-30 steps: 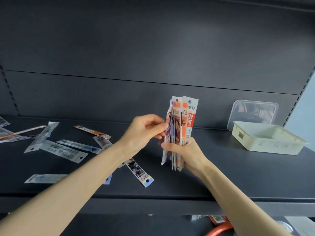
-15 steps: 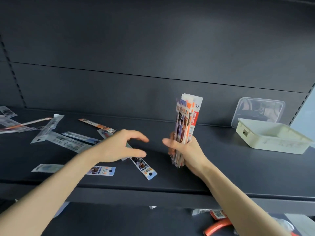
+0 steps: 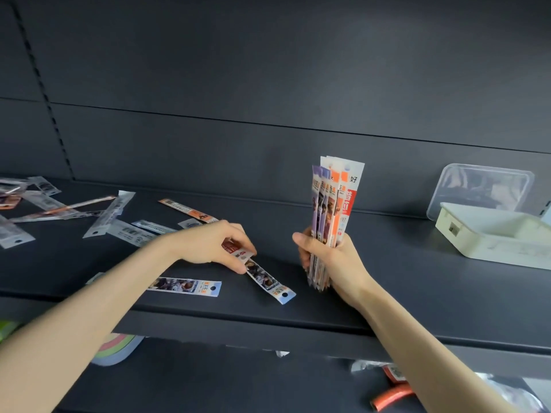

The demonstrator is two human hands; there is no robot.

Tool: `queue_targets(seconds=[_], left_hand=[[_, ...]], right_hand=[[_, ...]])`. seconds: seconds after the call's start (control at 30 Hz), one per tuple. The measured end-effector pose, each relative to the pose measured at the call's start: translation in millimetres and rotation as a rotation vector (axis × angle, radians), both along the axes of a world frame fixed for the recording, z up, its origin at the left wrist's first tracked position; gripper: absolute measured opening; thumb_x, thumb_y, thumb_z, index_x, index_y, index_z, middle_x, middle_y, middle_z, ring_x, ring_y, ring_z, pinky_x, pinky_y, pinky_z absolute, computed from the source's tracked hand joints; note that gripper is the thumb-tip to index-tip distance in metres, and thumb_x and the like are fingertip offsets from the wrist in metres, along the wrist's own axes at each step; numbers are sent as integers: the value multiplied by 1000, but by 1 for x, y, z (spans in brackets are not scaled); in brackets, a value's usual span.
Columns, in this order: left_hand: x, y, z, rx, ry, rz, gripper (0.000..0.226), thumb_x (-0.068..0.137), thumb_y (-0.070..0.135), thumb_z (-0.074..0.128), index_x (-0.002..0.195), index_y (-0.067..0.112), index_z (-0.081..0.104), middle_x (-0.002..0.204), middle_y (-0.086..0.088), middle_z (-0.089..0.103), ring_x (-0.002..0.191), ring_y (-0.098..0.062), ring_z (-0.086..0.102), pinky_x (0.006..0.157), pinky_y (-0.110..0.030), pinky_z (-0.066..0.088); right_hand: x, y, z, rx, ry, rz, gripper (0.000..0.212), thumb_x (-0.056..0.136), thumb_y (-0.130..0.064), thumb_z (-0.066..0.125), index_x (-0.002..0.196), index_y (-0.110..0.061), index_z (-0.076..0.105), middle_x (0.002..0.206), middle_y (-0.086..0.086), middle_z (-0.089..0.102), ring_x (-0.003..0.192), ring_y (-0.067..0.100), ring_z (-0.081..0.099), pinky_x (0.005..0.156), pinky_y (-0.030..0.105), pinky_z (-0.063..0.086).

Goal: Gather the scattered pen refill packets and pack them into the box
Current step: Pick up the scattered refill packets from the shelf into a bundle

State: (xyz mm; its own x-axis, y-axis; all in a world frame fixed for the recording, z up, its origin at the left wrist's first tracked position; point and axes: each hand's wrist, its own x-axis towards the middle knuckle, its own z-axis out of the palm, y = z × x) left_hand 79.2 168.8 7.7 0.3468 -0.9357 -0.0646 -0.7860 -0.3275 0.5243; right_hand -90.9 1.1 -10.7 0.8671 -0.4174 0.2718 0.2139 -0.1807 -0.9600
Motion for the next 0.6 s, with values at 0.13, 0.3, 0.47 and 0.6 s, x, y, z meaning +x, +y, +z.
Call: queue_targets(seconds=[0.13,0.3,0.47,0.6], left_hand=[[4,-9,6,34,11,-35,19,71,30,80,75,43,66,86,17,62,78,3,57,74,-16,39],[5,-18,15,-20,21,-56,15,73,22,80,73,27,65,71,11,60,62,1,51,64,-16,38],[-16,-24,56,-690,335,227,14,74,5,76,76,8,63,72,2,69,64,-2,63,62,-14,51],[-53,-42,64,-963,606,311,17,75,2,74,71,9,59,69,0,68,63,-5,66,57,-15,50]], right_hand=[[-1,0,1,15,-6,-13,32,87,-17,67,59,-16,52,56,4,52,54,16,49,64,29,45],[-2,-3,0,97,-19,-71,28,88,-18,66,62,-16,53,55,1,53,54,13,49,62,27,45],[0,-8,-1,263,-70,-58,30,86,-35,66,64,-16,61,61,4,57,55,18,51,60,32,47],[3,-3,7,293,-80,-2,33,77,-36,68,82,-5,59,62,6,49,51,16,47,55,30,46]])
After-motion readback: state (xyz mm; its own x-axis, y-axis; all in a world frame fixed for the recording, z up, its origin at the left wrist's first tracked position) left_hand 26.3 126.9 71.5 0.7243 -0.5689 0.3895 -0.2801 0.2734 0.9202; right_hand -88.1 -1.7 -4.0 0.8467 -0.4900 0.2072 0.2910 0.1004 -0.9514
